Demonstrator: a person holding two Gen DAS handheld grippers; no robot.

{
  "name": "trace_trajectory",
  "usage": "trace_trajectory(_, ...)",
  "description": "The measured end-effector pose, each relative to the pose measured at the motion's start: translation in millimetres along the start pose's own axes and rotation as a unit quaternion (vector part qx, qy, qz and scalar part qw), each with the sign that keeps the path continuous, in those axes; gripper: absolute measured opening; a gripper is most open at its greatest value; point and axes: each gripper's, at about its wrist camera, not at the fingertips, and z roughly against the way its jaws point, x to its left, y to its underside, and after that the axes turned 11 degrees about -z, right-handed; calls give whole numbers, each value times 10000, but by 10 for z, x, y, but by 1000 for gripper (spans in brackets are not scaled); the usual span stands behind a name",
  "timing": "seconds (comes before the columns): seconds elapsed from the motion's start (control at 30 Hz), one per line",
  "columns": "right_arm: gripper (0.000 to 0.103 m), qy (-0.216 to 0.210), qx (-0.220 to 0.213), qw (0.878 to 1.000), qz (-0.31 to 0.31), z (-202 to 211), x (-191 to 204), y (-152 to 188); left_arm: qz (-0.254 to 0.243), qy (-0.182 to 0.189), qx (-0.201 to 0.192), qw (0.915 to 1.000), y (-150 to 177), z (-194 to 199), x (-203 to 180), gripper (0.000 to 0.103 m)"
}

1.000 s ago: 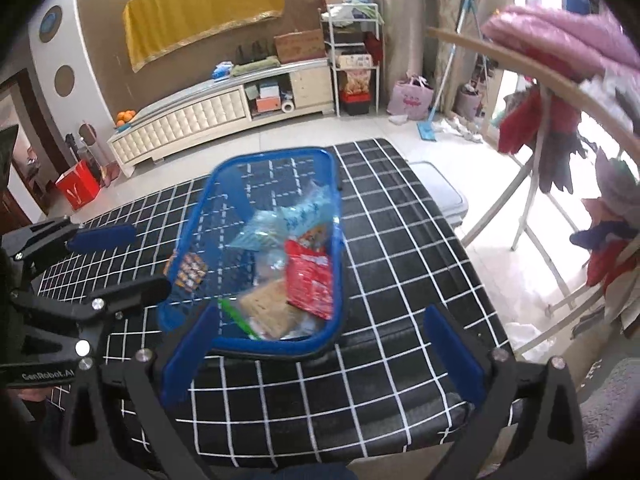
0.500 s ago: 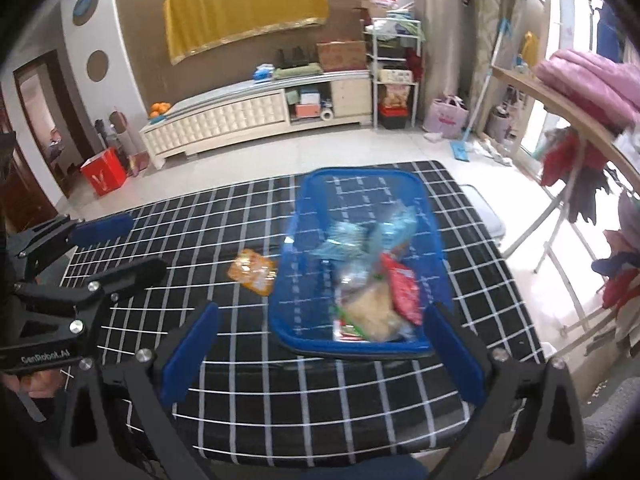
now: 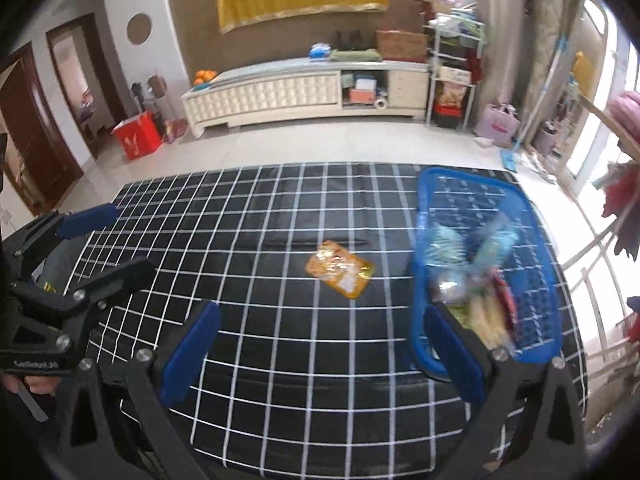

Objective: Organize snacks
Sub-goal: 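Move the right gripper over the orange snack pack on the mat, then grasp the orange snack pack with the right gripper and lift it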

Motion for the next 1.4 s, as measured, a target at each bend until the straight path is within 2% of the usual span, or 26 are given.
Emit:
trace_trajectory(0.07,103,-26,76,10000,47,-116,90,-2,89,-22,99,9999,91,-54,120,103)
trace_trajectory(0.23,103,-143,372,9992,15,-507,258,-32,250,-166,350,9989,234,-248,387,103)
trace_trajectory(0.37,103,-306,799,9955,-396,-887,286,-108,448,-134,494,9977,326,-477,641,103)
trace_trajectory(0.47,103,-353,1240,9884,-798,-1261,270,-164,538,-116,676,9962,374,-721,796,103)
trace_trajectory(0.57,103,-209,1512,9817,-1136,-1598,197,-253,662,6,843,9942,406,-1023,966,103)
trace_trajectory(0.77,103,403,1707,9724,-1541,-2009,-38,-405,928,355,1202,9878,333,-1607,1139,103)
trace_trajectory(1.0,103,666,1936,9588,-1967,-2361,-338,-458,876,594,1289,9860,201,-2078,1120,103)
trace_trajectory(1.13,103,692,1927,9587,-1976,-2453,-381,-500,872,708,1355,9844,169,-2250,1063,103)
trace_trajectory(1.2,103,707,2069,9527,-2109,-2520,-454,-492,940,757,1415,9826,174,-2295,1076,103)
trace_trajectory(1.27,103,747,2050,9531,-2096,-2531,-448,-522,1014,856,1453,9804,192,-2334,1094,103)
trace_trajectory(1.4,103,1205,2190,9564,-1512,-2646,-249,-524,1028,856,1548,9788,235,-2374,1102,103)
